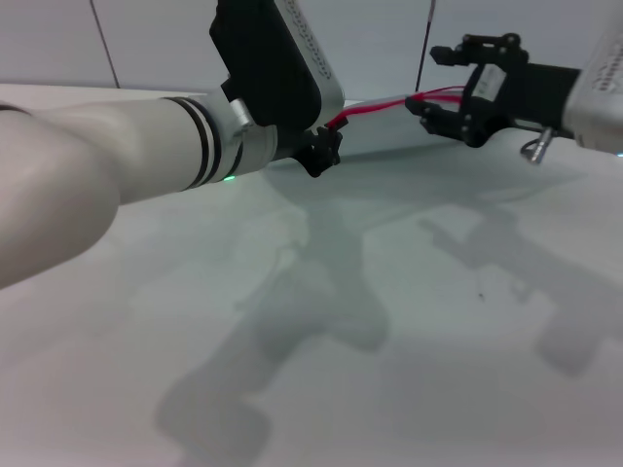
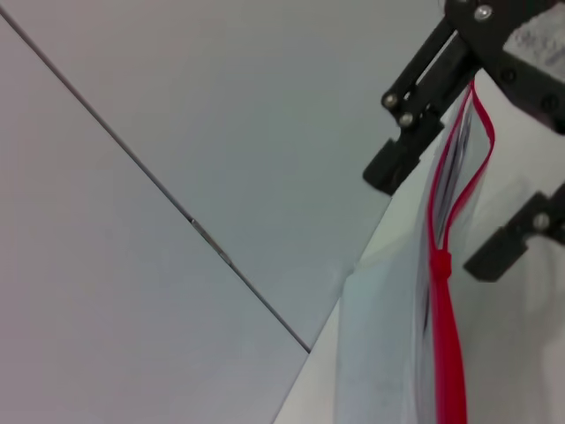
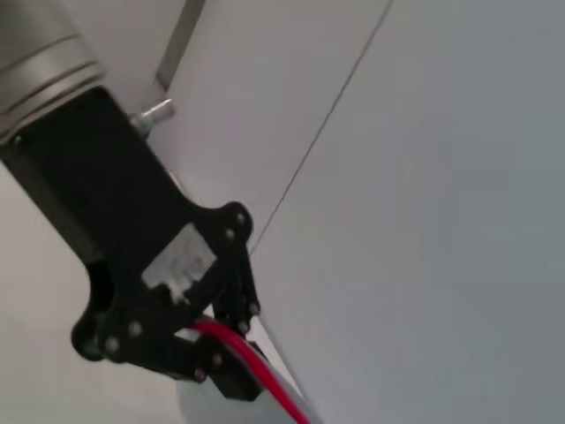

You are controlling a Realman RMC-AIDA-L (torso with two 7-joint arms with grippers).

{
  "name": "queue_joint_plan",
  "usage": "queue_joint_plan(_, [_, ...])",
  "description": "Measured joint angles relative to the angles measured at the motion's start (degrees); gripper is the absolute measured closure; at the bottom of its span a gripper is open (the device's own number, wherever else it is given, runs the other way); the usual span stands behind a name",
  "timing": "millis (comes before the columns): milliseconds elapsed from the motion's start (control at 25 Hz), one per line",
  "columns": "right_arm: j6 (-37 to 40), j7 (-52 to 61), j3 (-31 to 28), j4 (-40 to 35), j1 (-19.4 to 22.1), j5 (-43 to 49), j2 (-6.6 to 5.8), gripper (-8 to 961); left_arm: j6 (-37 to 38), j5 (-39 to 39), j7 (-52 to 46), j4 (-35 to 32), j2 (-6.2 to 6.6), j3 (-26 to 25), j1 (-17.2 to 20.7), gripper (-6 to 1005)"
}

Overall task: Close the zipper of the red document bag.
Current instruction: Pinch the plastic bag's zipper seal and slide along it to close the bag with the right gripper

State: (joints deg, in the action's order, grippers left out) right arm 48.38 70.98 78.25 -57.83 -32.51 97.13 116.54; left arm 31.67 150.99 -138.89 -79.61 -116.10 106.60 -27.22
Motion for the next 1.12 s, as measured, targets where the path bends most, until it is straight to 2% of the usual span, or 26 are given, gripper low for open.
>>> queue_joint_plan(240, [-1.72,0.57,2.71,-1.83,0.50,0.55,-0.17,350,0.30,0.00,0.01,-0.02,0.00,-0.08,0.02,942])
queue_joint_plan(560, [-3.35,3.30,5.01,-3.82,0.04,8.47,-0.01,426,0.52,-0.13,-0.02,-0.04,0.00,-0.09,-0.12,941])
queue_joint_plan(880, [-8.39,4.96,9.09,-4.97,0.17,11.28,-0.03,433,1.19,-0.18,0.02,-1.13,0.09,-0.06,0.12,941])
queue_joint_plan(1120, [-9.19,5.50,10.25,-5.51,0.23,13.06,0.01,438,1.38,-0.09,0.02,-1.34,0.06,0.00,0.26,941])
